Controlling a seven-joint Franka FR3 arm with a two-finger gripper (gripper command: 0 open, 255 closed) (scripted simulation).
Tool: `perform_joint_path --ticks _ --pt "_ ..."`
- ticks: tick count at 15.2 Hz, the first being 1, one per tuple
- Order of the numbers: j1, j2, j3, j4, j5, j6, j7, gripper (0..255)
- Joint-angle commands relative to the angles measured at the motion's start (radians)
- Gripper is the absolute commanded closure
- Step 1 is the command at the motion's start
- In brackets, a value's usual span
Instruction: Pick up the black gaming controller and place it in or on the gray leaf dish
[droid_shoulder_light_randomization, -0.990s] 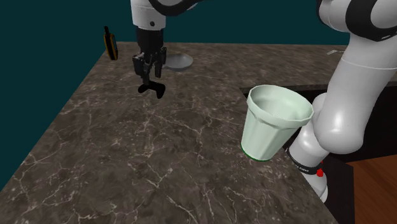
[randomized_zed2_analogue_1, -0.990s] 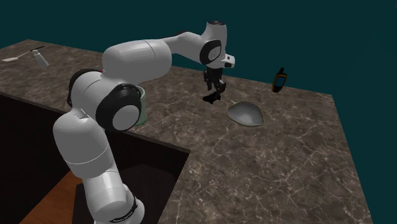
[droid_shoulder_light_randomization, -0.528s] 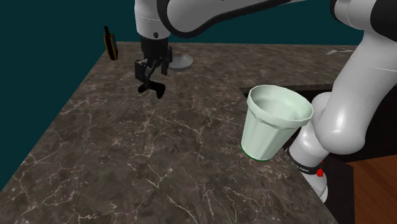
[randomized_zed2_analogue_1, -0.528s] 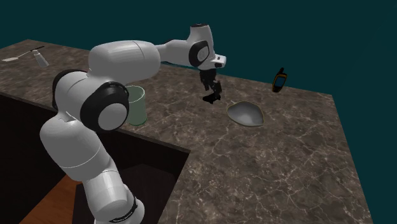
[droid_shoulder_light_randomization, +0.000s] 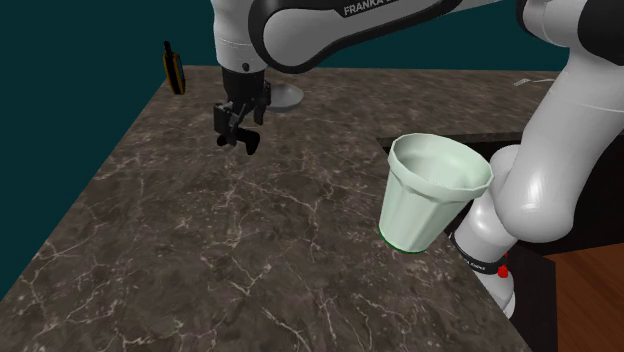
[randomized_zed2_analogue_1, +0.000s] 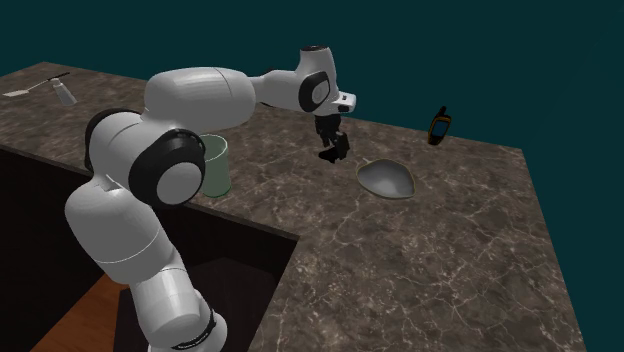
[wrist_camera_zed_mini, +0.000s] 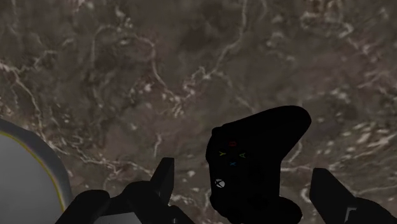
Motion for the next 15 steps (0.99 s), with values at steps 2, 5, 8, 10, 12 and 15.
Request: perform_joint_path --ticks 2,5,8,10,12,15 --pt "0.0 0.0 0.0 0.0 0.0 0.0 0.0 0" --pt "0.0 0.0 0.0 0.0 0.0 0.0 0.0 255" --pt "0.0 0.0 0.0 0.0 0.0 0.0 0.0 255" --pt "0.0 0.0 0.0 0.0 0.0 0.0 0.0 255" --pt "0.0 0.0 0.0 0.0 0.0 0.0 0.0 255" --pt "0.0 -0.004 0.0 0.035 0.004 -0.038 -0.008 255"
